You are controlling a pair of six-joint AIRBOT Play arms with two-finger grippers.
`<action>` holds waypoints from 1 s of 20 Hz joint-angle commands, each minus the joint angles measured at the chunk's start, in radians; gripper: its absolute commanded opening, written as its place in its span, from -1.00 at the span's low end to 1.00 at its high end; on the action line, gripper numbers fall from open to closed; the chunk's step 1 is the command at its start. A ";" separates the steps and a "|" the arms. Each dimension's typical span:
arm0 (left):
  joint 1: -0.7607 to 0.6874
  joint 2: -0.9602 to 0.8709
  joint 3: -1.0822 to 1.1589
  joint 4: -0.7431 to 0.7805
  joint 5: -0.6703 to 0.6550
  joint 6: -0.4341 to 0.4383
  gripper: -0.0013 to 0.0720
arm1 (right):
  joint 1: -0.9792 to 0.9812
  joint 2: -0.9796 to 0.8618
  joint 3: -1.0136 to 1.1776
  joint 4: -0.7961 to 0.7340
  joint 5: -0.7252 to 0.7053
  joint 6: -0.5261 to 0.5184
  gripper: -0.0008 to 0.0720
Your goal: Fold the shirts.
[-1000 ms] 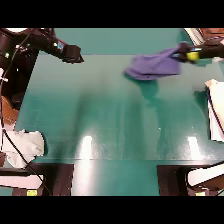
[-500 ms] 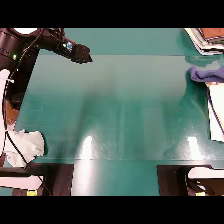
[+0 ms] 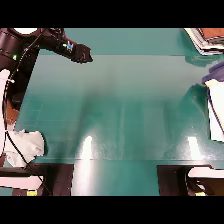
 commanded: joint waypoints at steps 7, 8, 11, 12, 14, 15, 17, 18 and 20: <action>-0.001 0.000 0.000 0.000 -0.014 0.001 -0.91 | -0.175 0.165 -0.165 -0.010 0.190 -0.073 -0.94; -0.001 0.000 0.000 0.000 -0.014 0.001 -0.91 | -0.207 0.188 -0.211 -0.010 0.219 -0.073 -0.93; -0.001 0.000 0.000 0.000 -0.018 0.001 -0.91 | -0.290 0.243 -0.337 -0.140 0.325 -0.072 -0.93; -0.001 0.000 0.000 0.000 -0.020 0.002 -0.91 | -0.311 0.259 -0.380 -0.195 0.350 -0.072 -0.93; -0.001 0.000 0.000 0.000 -0.020 0.002 -0.91 | -0.360 0.302 -0.477 -0.290 0.373 -0.072 -0.83; -0.001 0.000 0.000 0.000 -0.021 0.002 -0.91 | -0.380 0.322 -0.521 -0.321 0.372 -0.072 -0.46; -0.001 0.000 0.000 0.000 -0.021 0.003 -0.91 | -0.420 0.364 -0.601 -0.383 0.362 -0.072 -0.02; -0.001 0.000 0.000 0.000 -0.021 0.008 -0.91 | -0.443 0.386 -0.637 -0.422 0.348 -0.072 -0.01; -0.001 0.000 0.000 0.000 -0.021 0.008 -0.91 | -0.487 0.413 -0.678 -0.447 0.325 -0.071 0.54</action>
